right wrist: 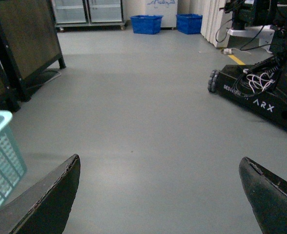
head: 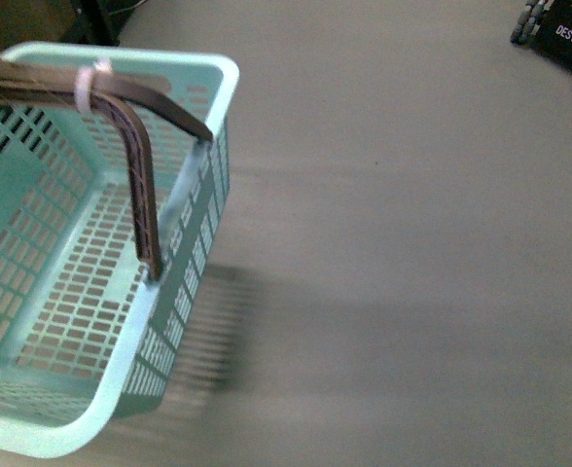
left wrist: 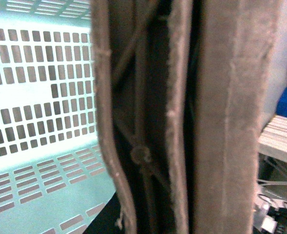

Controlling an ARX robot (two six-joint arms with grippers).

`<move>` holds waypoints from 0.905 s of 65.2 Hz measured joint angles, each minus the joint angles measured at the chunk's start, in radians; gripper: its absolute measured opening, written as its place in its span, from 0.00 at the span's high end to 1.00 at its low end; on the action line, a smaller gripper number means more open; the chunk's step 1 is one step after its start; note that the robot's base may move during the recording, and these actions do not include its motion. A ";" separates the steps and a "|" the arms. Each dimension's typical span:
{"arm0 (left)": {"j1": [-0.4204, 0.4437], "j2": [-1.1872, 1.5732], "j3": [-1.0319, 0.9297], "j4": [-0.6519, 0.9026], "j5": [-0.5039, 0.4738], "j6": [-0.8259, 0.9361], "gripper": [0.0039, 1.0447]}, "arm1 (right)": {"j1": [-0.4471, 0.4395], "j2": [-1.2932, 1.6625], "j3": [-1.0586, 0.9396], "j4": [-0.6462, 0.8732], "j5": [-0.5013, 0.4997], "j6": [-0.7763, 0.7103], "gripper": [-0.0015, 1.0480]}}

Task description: Pick mango and avocado into basket

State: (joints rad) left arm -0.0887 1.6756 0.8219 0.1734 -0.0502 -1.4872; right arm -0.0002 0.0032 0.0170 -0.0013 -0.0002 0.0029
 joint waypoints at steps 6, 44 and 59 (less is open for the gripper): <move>0.005 -0.154 -0.008 -0.079 -0.003 -0.019 0.86 | 0.000 0.000 0.000 0.000 0.000 0.000 0.08; -0.002 -0.733 0.040 -0.510 -0.038 -0.079 0.86 | 0.000 0.000 0.000 0.000 0.000 0.000 0.08; 0.004 -0.745 0.047 -0.514 -0.051 -0.060 0.86 | 0.000 0.000 0.000 0.000 0.000 0.000 0.08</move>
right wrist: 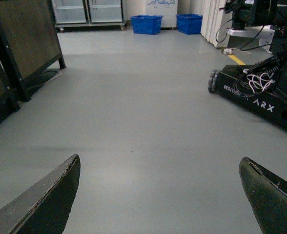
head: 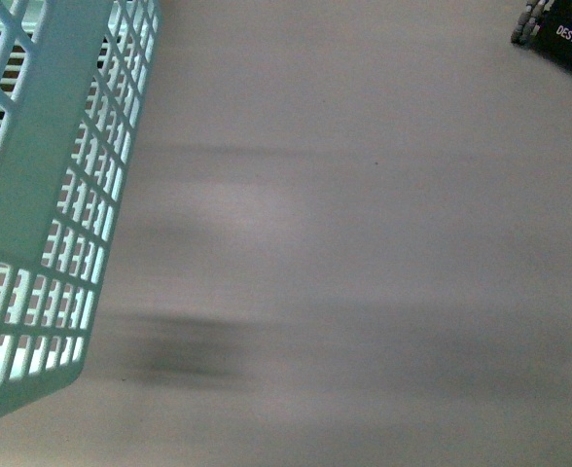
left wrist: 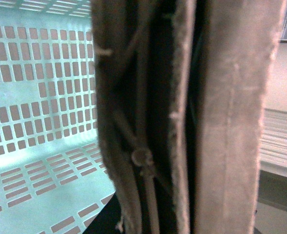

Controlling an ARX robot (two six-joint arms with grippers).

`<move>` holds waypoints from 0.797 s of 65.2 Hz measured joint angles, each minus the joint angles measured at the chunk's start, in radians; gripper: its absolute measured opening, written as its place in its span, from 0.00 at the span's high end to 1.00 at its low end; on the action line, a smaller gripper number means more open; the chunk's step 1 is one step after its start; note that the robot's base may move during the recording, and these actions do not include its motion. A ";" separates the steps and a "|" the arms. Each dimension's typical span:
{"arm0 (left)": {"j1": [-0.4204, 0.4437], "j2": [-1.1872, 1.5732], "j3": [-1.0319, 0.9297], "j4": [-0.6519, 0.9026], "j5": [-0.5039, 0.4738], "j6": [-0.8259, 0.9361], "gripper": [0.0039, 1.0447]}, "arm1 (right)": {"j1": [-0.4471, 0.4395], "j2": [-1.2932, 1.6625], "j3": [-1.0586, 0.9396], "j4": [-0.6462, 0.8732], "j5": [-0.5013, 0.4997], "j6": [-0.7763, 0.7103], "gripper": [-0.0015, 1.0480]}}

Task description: Pick mango and avocado into basket

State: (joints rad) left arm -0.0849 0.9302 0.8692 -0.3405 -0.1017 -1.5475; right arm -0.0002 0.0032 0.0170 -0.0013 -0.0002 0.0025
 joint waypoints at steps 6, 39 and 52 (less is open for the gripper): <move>0.000 0.000 0.000 0.000 0.003 0.000 0.86 | 0.000 0.000 0.000 0.000 0.000 0.000 0.08; 0.000 0.001 0.000 0.000 0.004 0.002 0.86 | 0.000 0.000 0.000 0.000 0.000 0.000 0.08; 0.000 0.001 0.000 0.000 0.004 0.002 0.86 | 0.000 0.000 0.000 -0.001 0.000 0.000 0.08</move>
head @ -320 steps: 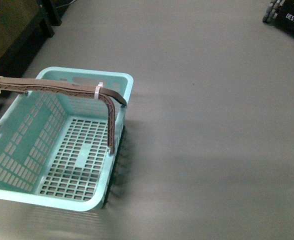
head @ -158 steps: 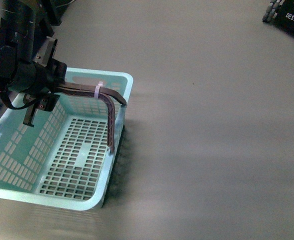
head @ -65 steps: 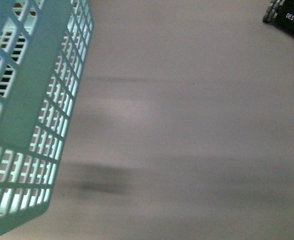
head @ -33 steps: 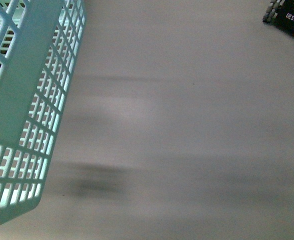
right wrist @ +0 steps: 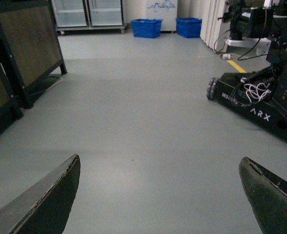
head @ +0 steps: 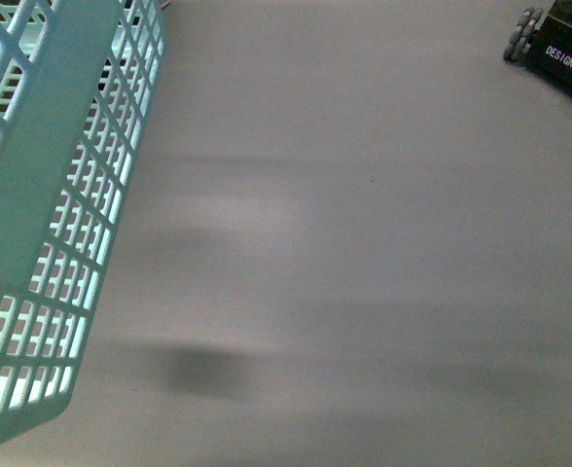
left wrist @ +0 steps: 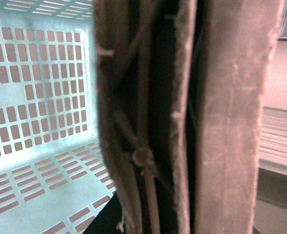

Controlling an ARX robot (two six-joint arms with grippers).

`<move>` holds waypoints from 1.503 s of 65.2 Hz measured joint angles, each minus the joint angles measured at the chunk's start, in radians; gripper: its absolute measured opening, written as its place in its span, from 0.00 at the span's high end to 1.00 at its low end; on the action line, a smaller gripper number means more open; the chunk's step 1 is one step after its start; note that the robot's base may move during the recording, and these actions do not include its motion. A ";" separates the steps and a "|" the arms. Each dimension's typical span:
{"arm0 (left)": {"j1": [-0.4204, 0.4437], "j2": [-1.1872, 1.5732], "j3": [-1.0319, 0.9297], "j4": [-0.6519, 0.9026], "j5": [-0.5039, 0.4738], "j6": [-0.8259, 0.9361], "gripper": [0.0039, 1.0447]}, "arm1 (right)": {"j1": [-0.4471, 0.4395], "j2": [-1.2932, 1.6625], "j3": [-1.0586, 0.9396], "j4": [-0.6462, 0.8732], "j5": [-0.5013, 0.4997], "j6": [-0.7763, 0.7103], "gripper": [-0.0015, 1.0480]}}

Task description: Pick mango and avocado into basket

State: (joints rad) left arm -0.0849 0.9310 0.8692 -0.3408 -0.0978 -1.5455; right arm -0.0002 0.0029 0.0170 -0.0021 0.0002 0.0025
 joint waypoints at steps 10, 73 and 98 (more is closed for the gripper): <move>0.000 0.000 0.000 0.000 0.000 0.000 0.86 | 0.000 0.000 0.000 0.000 0.000 0.000 0.08; 0.000 0.000 0.002 0.000 0.000 0.003 0.86 | 0.000 0.000 0.000 0.000 0.000 0.000 0.08; 0.000 0.000 0.002 0.000 0.000 0.004 0.86 | 0.000 0.000 0.000 0.000 0.000 0.000 0.08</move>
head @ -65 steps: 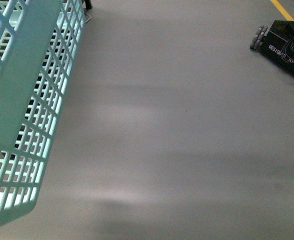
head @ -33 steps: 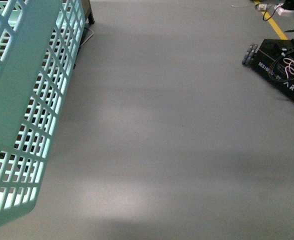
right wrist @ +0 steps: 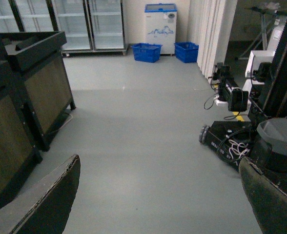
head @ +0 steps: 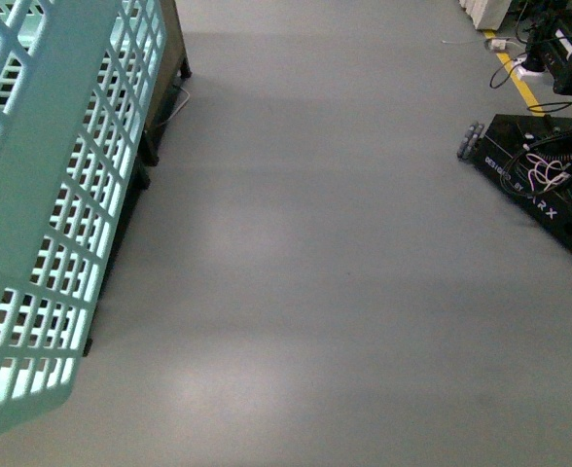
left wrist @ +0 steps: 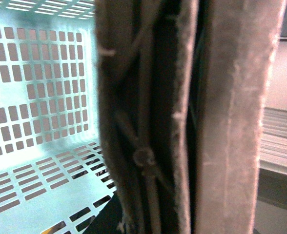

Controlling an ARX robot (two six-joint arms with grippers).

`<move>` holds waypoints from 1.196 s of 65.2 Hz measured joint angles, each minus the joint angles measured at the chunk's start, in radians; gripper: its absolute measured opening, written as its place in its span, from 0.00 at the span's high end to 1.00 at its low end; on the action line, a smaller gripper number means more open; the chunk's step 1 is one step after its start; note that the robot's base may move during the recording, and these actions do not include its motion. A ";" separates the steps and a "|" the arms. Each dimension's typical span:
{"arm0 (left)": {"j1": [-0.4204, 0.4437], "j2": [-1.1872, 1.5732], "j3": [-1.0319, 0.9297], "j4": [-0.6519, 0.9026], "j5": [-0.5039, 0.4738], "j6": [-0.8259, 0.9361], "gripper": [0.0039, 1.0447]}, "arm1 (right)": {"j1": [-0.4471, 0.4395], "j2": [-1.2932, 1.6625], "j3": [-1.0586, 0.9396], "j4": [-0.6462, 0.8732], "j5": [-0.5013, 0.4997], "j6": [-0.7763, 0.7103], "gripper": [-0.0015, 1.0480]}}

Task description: Pick mango and avocado into basket

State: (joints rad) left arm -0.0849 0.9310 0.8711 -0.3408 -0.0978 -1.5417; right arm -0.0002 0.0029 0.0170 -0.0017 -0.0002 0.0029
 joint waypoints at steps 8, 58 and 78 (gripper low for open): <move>0.000 0.000 0.000 0.000 0.000 0.000 0.86 | 0.000 0.000 0.000 0.000 0.000 0.000 0.08; -0.003 0.000 0.000 0.000 0.006 -0.008 0.86 | 0.000 0.000 0.000 0.000 0.003 0.000 0.08; -0.002 0.000 0.000 0.000 0.000 -0.003 0.86 | 0.000 -0.001 0.000 0.000 0.002 0.000 0.08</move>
State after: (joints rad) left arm -0.0868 0.9310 0.8715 -0.3408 -0.0975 -1.5444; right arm -0.0002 0.0021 0.0170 -0.0013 0.0013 0.0029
